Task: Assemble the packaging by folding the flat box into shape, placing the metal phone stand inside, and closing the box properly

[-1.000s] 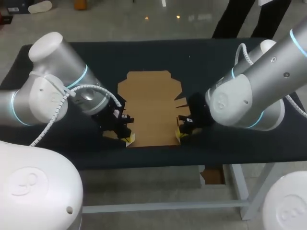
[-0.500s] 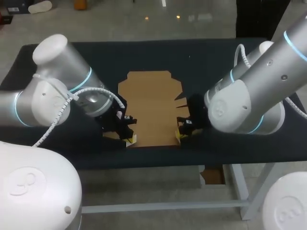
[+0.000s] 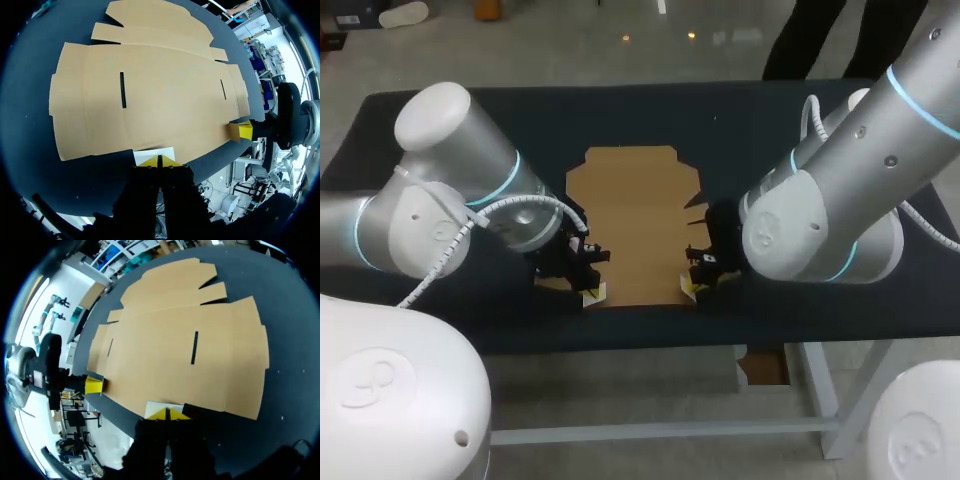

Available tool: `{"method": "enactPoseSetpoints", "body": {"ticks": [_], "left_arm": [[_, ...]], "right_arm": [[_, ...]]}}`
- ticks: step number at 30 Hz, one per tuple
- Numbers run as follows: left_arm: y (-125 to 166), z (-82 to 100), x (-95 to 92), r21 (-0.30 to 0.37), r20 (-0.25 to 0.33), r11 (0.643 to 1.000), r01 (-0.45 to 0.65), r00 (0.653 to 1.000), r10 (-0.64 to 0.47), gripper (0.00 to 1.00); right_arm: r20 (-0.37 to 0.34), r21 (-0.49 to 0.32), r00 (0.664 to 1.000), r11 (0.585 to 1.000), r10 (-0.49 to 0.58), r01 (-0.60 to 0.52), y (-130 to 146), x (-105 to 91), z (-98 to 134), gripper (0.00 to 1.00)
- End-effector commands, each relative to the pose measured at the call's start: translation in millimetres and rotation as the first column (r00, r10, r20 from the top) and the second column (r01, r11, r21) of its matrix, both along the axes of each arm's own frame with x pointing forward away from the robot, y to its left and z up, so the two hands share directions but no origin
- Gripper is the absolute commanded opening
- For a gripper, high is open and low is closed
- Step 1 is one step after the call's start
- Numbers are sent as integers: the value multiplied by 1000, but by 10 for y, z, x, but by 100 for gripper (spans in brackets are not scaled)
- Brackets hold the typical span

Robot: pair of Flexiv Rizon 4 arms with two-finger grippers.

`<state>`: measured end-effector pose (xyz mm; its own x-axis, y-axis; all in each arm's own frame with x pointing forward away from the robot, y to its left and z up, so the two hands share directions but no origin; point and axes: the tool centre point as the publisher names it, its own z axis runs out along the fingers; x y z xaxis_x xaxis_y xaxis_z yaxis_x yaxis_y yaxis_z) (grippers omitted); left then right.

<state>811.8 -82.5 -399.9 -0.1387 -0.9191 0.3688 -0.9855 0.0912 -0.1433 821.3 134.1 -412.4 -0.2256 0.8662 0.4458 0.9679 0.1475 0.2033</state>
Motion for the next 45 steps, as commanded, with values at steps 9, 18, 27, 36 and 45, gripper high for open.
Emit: {"method": "enactPoseSetpoints", "body": {"ticks": [9,18,27,36,45], "left_arm": [[-91,-46,-49,58,45,997,-48,998,46,0],[-93,-96,11,71,59,995,-75,996,71,0],[-104,-163,54,93,65,991,-100,993,94,0],[-82,-216,89,102,56,988,-114,992,109,0],[-42,-126,60,89,52,990,-108,993,103,0]], "right_arm": [[13,-41,1000,999,-1,2,71,17,-84,0],[13,-68,1000,998,10,-9,103,50,-133,0],[6,-86,1000,996,13,-13,136,54,-193,0],[6,-119,1000,993,14,-13,174,43,-256,0],[33,-106,999,994,-1,4,110,13,-159,0]]}}
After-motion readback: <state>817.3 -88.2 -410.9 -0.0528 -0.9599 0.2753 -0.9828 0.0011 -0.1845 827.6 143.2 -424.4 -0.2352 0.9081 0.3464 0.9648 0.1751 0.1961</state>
